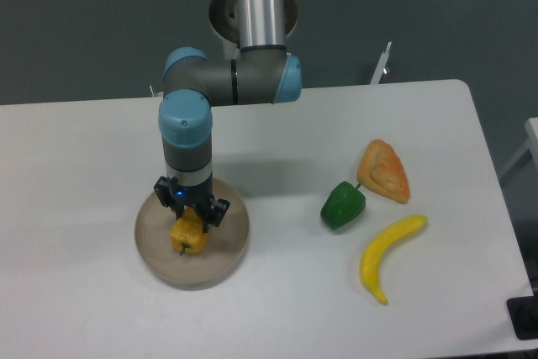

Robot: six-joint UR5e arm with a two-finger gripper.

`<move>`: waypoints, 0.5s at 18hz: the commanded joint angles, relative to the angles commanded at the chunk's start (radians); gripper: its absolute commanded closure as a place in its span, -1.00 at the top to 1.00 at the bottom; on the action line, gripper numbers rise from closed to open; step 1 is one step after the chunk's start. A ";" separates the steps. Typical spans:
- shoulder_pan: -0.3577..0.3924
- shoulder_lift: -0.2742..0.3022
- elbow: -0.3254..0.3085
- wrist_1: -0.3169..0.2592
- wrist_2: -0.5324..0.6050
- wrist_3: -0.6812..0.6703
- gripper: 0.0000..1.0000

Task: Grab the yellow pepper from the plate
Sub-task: 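Lift the yellow pepper off the plate and carry it toward the green pepper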

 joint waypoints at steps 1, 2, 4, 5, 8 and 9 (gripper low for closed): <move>0.002 0.005 0.008 -0.002 0.002 0.005 -0.17; 0.005 0.018 0.012 -0.003 0.002 0.012 -0.17; 0.031 0.055 0.015 -0.011 0.008 0.060 -0.17; 0.069 0.080 0.014 -0.012 0.030 0.089 -0.17; 0.135 0.136 0.015 -0.020 0.055 0.200 -0.17; 0.164 0.152 0.015 -0.020 0.061 0.253 -0.17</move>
